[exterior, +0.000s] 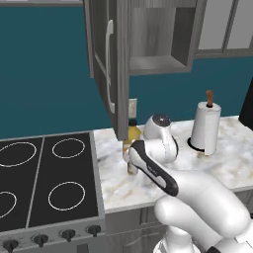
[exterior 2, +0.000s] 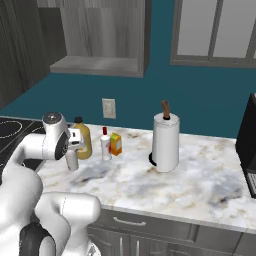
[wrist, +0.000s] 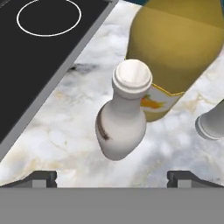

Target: Sort all alcoholic drinks to one cabinet, and non-alcoholic drinks to the other.

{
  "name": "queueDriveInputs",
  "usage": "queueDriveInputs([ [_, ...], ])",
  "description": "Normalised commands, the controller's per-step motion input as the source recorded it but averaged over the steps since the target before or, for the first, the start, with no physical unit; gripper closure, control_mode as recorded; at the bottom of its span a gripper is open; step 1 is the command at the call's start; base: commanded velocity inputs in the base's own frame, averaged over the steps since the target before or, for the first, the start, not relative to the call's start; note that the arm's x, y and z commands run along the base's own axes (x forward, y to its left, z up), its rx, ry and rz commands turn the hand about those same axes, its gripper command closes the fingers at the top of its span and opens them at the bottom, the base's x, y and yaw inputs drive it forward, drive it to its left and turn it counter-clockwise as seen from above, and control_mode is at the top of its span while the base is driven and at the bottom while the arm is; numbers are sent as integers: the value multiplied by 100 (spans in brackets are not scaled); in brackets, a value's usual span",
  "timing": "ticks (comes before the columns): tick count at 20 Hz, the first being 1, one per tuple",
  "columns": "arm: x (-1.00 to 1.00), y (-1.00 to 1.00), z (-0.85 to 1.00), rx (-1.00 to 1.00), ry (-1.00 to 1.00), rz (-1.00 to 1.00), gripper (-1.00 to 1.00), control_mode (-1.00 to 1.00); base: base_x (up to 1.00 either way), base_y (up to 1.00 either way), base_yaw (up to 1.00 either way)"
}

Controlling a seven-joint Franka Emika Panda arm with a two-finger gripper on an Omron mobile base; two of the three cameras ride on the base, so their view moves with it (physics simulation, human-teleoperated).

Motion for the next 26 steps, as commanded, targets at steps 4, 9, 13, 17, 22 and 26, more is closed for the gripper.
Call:
queueDriveInputs([
  [4, 34, 4, -16, 0, 0, 0, -100, -100, 0, 0, 0],
  [9, 21, 1, -11, 0, 0, 0, -100, -100, 0, 0, 0],
  [13, 23, 4, -11, 0, 0, 0, -100, -100, 0, 0, 0],
  [17, 23, 7, -16, 0, 0, 0, -100, -100, 0, 0, 0],
  [22, 19, 5, -17, 0, 0, 0, -100, -100, 0, 0, 0],
  [26, 19, 5, -17, 0, 0, 0, 100, -100, 0, 0, 0],
])
